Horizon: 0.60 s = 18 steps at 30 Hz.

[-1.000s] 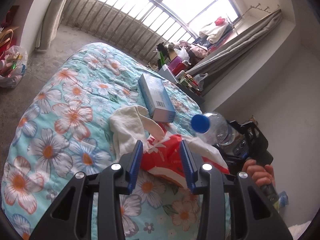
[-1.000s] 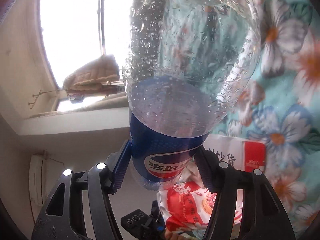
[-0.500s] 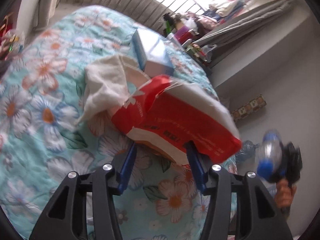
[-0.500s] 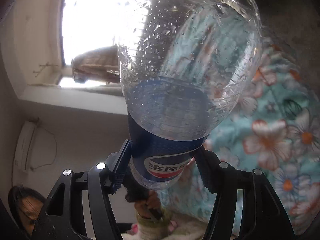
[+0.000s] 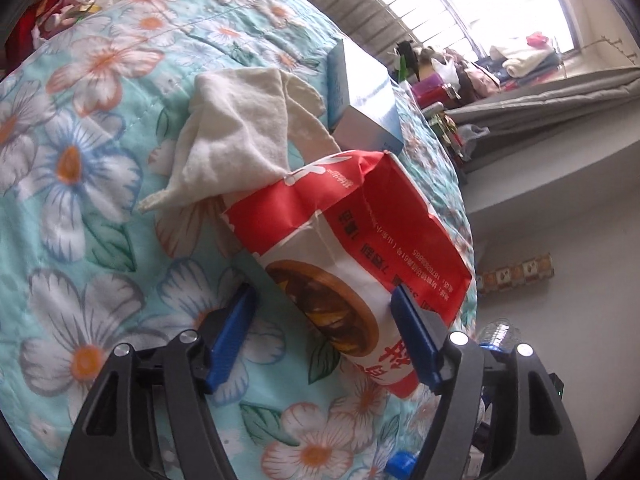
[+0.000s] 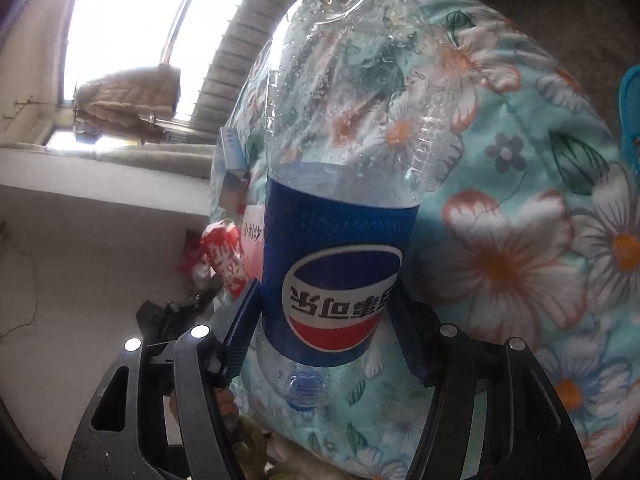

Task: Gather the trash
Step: 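Lift the red-white snack bag with the left tool while the right tool lifts the Pepsi bottle, then carry the snack bag with the left tool while the right tool carries the Pepsi bottle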

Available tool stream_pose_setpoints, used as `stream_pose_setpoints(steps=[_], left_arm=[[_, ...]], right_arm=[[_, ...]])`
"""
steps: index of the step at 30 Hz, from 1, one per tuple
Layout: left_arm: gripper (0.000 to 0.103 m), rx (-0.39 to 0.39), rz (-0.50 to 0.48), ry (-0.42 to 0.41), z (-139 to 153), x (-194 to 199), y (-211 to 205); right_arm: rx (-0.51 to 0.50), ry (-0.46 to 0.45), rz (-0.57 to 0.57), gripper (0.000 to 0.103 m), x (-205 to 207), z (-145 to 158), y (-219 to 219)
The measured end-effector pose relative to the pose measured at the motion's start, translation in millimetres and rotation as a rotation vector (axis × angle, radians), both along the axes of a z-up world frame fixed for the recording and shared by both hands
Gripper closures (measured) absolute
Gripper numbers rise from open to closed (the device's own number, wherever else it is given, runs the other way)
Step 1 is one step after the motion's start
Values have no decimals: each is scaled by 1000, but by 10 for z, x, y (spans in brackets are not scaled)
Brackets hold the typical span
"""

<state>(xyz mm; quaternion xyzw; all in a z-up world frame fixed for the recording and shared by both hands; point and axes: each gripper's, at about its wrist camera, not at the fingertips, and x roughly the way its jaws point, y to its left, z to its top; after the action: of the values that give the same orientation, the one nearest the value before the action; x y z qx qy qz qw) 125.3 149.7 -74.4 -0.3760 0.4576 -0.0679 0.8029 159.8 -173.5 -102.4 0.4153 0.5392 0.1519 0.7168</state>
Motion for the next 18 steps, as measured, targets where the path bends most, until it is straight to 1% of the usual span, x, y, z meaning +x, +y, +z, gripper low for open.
stream_pose_setpoints(steps=[3, 6, 9, 12, 13, 14, 15, 17, 18], left_arm=[[35, -41, 40, 11, -1, -79, -49], [35, -65, 62, 15, 7, -129, -127], [35, -67, 87, 24, -3, -142, -201], [35, -83, 100, 22, -30, -179, -311], [35, -77, 98, 21, -34, -185, -370], [35, -69, 98, 14, -26, -181, -408], [35, -64, 97, 8, -29, -185, -436], [45, -65, 109, -6, -46, -183, -468], [52, -73, 108, -7, -69, -175, -478]], right_arm=[[23, -1, -5, 43, -35, -52, 48], [55, -2, -2, 43, 67, -43, 68], [57, -10, 3, 43, 174, -76, 129], [60, -17, 0, 43, 185, -97, 154], [65, -18, -1, 43, 127, -105, 126], [70, -20, -2, 43, 85, -150, 237], [75, -21, -5, 43, 82, -155, 233], [78, -23, -6, 44, 87, -201, 230], [77, -25, -5, 44, 60, -198, 220]])
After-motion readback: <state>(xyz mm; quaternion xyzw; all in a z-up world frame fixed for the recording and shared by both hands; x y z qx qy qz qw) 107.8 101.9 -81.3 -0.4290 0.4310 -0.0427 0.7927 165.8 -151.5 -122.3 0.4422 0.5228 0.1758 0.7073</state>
